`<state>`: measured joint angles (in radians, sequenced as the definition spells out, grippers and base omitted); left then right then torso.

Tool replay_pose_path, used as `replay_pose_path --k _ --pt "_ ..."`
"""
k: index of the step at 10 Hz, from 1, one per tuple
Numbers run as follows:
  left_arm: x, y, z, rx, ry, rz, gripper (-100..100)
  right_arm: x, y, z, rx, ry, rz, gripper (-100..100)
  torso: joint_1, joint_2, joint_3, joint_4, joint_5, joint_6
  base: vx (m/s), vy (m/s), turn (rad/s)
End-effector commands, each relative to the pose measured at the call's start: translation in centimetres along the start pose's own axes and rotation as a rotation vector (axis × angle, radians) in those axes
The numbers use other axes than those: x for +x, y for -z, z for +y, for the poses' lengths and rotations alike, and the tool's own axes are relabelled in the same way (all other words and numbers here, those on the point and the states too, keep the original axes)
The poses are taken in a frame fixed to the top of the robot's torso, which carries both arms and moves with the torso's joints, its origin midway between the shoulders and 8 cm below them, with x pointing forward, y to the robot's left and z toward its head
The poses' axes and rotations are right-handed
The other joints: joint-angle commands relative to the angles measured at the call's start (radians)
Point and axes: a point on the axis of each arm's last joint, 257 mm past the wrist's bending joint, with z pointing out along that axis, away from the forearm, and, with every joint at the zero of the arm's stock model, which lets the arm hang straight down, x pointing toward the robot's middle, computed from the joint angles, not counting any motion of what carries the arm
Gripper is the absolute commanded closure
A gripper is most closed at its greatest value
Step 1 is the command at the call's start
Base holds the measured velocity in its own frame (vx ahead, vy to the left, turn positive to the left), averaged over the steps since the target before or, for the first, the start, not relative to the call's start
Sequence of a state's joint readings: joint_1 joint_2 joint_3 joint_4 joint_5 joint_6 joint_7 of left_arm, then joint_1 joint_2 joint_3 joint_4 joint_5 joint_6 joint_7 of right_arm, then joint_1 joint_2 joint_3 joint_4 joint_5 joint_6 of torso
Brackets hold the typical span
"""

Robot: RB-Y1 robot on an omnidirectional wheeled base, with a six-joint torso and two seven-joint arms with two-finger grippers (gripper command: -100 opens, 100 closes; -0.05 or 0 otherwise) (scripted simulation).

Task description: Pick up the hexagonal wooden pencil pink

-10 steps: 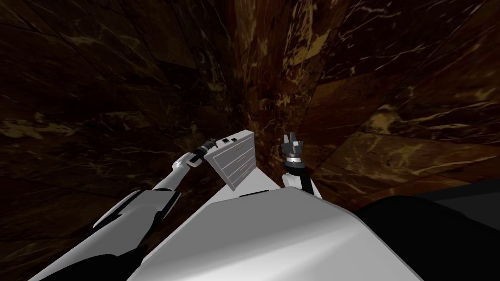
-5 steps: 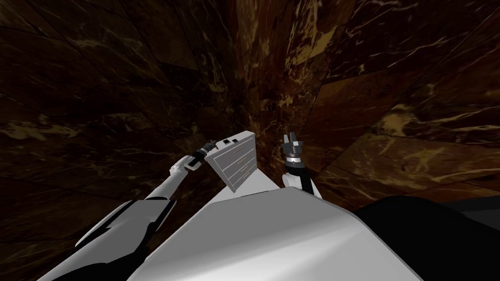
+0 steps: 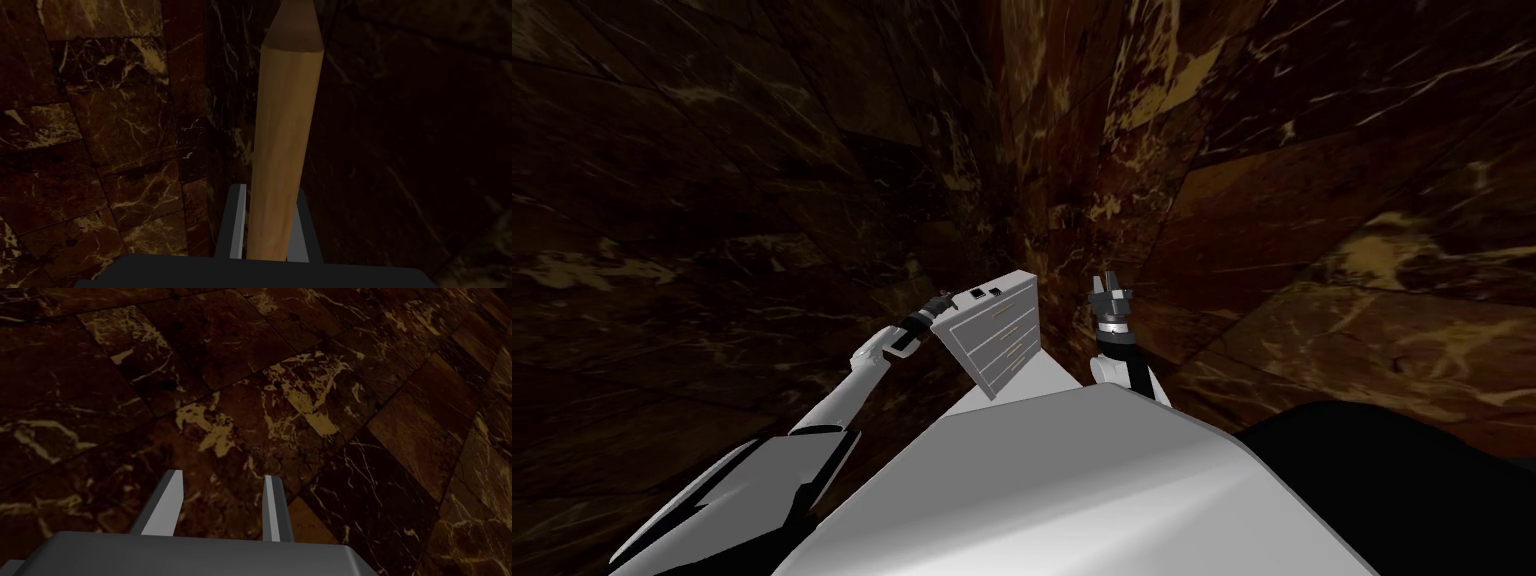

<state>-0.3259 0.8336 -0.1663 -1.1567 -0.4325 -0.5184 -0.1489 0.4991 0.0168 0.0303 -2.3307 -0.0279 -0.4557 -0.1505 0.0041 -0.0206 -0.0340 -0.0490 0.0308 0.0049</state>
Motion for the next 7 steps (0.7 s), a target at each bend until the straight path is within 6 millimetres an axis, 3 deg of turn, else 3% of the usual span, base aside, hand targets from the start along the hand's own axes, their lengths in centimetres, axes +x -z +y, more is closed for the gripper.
replay_pose_path --k 1,5,6,7 --pt "-0.5 1.2 0.5 -0.019 0.005 -0.010 100 0.0 0.0 0.0 0.000 0.000 0.000 0 0.000 0.000 0.000 0.000 0.000 0.000 0.142 -0.022 0.115" --pt "1.8 3.0 -1.8 0.017 0.019 0.019 100 0.0 0.0 0.0 0.000 0.000 0.000 0 -0.001 0.004 -0.001 -0.005 0.004 0.003 0.023 0.003 -0.005" --pt "1.4 2.8 -2.4 0.030 0.016 0.011 100 0.0 0.0 0.0 0.000 0.000 0.000 0 -0.003 0.006 -0.002 -0.009 0.006 0.003 -0.009 0.004 -0.007" --pt "0.0 3.8 -0.8 -0.009 0.001 0.001 100 0.0 0.0 0.0 0.000 0.000 0.000 0 -0.004 0.007 -0.002 -0.010 0.007 0.004 0.109 -0.048 0.105"
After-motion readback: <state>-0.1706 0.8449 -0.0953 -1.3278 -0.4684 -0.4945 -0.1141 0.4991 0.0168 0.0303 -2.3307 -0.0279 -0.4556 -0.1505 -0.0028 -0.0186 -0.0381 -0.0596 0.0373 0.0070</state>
